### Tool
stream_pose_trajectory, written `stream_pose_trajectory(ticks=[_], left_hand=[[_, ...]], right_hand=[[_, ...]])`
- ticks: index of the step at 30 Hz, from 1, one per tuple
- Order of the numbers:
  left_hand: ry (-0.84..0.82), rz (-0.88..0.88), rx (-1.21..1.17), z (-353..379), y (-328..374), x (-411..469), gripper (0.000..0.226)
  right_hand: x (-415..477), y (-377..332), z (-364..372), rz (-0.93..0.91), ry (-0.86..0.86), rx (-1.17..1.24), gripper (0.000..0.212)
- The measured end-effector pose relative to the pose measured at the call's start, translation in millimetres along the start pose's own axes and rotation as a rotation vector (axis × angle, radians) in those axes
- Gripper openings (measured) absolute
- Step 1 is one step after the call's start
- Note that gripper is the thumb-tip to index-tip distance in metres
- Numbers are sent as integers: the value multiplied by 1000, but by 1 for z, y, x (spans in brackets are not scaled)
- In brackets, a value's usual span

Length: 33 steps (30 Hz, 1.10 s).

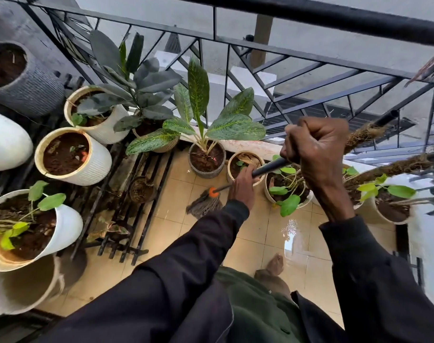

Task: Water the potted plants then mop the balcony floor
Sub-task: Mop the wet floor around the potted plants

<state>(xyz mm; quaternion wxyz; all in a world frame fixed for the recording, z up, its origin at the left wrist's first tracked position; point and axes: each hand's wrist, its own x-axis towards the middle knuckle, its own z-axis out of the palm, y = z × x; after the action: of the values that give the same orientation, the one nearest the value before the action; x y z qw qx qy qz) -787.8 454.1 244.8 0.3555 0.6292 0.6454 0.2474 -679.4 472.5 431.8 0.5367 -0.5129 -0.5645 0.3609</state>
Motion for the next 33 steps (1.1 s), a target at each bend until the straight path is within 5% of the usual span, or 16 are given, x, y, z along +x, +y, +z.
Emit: stream_pose_trajectory(ticks=[8, 16, 33], left_hand=[[-206, -49, 50, 45, -63, 60, 35], [-190, -86, 34, 18, -10, 50, 11], [-196, -146, 125, 0, -47, -22, 16]], right_hand=[[-17, 57, 18, 68, 18, -158, 44], [13, 50, 4, 102, 37, -105, 37], [-1, 35, 17, 218, 37, 160, 46]])
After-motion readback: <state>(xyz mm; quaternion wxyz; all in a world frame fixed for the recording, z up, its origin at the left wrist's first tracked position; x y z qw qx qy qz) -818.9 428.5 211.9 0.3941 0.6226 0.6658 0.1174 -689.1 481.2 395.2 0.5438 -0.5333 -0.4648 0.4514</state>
